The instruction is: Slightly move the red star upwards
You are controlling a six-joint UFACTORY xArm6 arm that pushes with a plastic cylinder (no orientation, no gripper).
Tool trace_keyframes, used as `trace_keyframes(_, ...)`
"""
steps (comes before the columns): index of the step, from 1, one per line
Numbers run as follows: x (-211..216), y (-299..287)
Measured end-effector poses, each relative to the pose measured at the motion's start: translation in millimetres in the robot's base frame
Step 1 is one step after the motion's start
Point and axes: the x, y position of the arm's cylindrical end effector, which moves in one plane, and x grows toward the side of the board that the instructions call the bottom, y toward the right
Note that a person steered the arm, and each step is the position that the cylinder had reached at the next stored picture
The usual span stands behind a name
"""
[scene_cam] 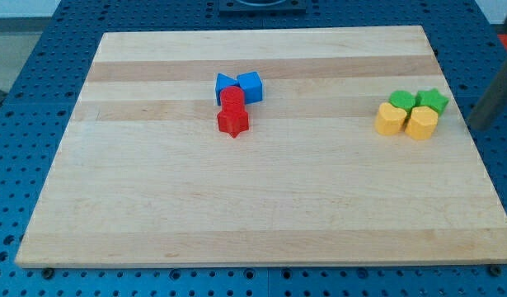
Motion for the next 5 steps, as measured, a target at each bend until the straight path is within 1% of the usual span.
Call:
trace_keyframes(1,2,-24)
trace_keyframes(2,8,-24)
trace_keyframes(3,45,-45)
trace_keyframes(4,59,-94)
trace_keyframes(5,61,-103)
